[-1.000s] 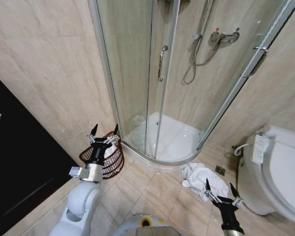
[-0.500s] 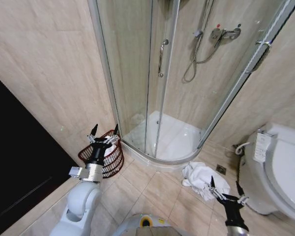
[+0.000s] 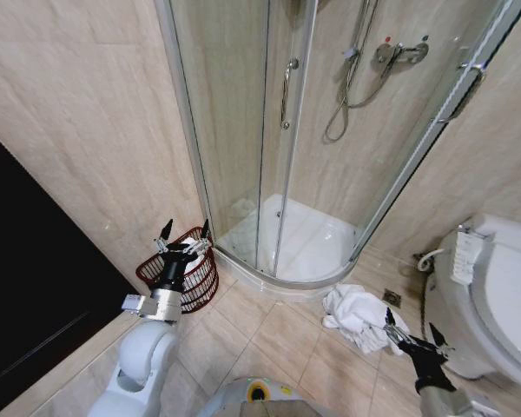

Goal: Discard the used towel into the hamper.

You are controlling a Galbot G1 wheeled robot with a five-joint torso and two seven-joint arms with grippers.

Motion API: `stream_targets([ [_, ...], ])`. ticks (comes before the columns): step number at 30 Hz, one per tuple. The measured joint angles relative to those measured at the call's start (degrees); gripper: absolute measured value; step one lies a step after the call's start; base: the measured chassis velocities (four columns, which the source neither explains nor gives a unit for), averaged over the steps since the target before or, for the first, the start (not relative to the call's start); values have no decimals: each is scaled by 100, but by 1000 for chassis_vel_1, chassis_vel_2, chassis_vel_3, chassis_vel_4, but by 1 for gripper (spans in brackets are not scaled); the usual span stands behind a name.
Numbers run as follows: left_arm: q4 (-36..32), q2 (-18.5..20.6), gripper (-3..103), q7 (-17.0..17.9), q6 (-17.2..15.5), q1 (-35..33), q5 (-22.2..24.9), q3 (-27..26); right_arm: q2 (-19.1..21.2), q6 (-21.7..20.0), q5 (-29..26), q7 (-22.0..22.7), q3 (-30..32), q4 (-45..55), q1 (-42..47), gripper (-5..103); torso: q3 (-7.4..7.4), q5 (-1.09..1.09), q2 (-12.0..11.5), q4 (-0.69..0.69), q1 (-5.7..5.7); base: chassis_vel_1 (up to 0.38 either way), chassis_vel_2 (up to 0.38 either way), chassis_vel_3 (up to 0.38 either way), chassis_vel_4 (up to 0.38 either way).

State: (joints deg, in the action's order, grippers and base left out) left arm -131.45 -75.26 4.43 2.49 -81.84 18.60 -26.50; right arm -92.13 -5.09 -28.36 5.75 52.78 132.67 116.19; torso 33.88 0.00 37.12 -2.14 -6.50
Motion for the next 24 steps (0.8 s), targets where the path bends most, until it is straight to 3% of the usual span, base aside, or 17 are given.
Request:
stream_targets([
  [12,0,0,100,0,0,0,0,0,0,211,369,133,-424,-727,-42,100,-169,0,-315,0,147,0,0,0,0],
  [24,0,0,100,0,0,0,0,0,0,452,506,127,-426,-844,-41,100,-308,0,-582,0,275,0,0,0,0],
])
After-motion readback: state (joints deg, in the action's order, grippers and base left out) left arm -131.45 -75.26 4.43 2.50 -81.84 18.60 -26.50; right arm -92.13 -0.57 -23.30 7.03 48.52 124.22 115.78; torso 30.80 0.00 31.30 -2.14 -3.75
